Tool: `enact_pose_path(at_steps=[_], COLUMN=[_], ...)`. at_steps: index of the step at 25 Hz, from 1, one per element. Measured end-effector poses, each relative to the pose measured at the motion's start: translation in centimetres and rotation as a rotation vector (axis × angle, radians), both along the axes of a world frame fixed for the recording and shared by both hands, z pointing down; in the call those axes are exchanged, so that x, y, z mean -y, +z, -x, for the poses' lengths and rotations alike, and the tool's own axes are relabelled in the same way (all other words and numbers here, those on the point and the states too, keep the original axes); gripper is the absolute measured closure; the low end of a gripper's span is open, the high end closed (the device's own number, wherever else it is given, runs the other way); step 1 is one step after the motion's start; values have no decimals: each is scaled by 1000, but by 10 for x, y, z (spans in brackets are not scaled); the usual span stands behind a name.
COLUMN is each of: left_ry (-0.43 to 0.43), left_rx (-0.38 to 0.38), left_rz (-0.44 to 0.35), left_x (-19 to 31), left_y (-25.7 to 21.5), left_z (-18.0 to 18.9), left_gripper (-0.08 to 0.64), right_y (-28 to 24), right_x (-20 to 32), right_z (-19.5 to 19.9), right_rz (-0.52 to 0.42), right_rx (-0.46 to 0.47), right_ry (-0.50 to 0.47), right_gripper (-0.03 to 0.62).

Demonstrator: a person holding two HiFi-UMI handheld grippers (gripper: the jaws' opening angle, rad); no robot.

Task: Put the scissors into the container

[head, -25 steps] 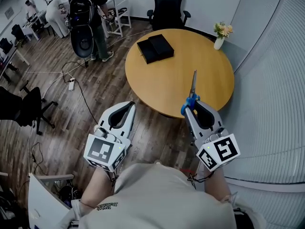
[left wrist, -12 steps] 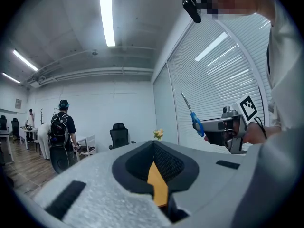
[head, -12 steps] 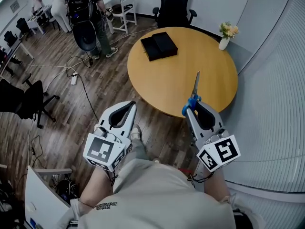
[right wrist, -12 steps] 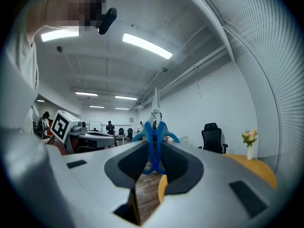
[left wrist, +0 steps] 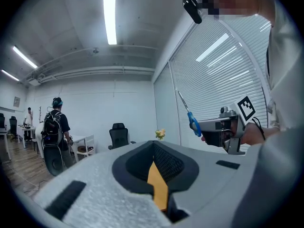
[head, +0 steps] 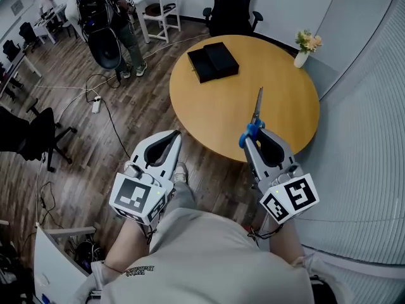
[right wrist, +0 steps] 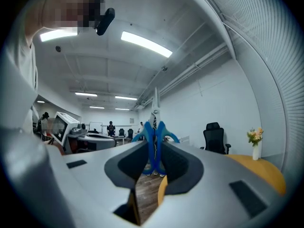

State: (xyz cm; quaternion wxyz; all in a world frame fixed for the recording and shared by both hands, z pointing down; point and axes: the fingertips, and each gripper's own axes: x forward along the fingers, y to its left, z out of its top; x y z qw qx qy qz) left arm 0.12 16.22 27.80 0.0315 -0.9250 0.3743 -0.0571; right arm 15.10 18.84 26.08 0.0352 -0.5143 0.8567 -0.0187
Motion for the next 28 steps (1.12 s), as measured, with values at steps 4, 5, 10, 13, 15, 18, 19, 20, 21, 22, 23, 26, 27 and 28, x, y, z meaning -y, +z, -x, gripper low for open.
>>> enact_pose_path(at_steps=[4, 5, 10, 13, 15, 18, 19, 20, 21, 22, 23, 26, 27, 28], left_ry=[12, 16, 41, 60, 69, 87, 96, 105, 113, 121, 128, 149, 156, 163], left_rx=[3, 2, -4, 0, 5, 6, 8, 10, 11, 12, 12, 10, 9, 8], left_rz=[16, 19, 38, 31, 30, 39, 43, 47, 50, 53, 54, 57, 58, 58], left_x=[33, 42, 95, 128, 152, 184, 194, 204, 214, 225, 236, 268, 278, 288], left_y=[11, 12, 13, 7, 5, 3, 4, 5, 6, 6, 6, 4, 4, 3], left_z=[7, 8, 16, 22, 26, 31, 33, 35, 37, 39, 41, 48, 50, 52], left_gripper=[538, 538, 538, 538, 538, 538, 538, 538, 538, 538, 538, 538, 538, 538], right_y=[-5, -5, 2, 2, 1, 2, 2, 3, 3, 2, 1, -1, -2, -2], right_x=[27, 36, 86, 117, 138, 168, 178, 188, 197, 207, 217, 246, 256, 265], right_z=[11, 12, 19, 27, 30, 35, 38, 40, 43, 45, 48, 55, 57, 59], right_rz=[-19, -17, 25, 43, 48, 60, 64, 68, 71, 74, 76, 79, 82, 84], right_rx=[4, 3, -5, -13, -13, -7, -6, -5, -4, -4, -4, -10, -12, -15], right_ry=[0, 4, 30, 40, 54, 77, 84, 91, 98, 105, 112, 136, 146, 156], right_gripper=[494, 494, 494, 494, 494, 494, 494, 494, 494, 494, 494, 494, 494, 494])
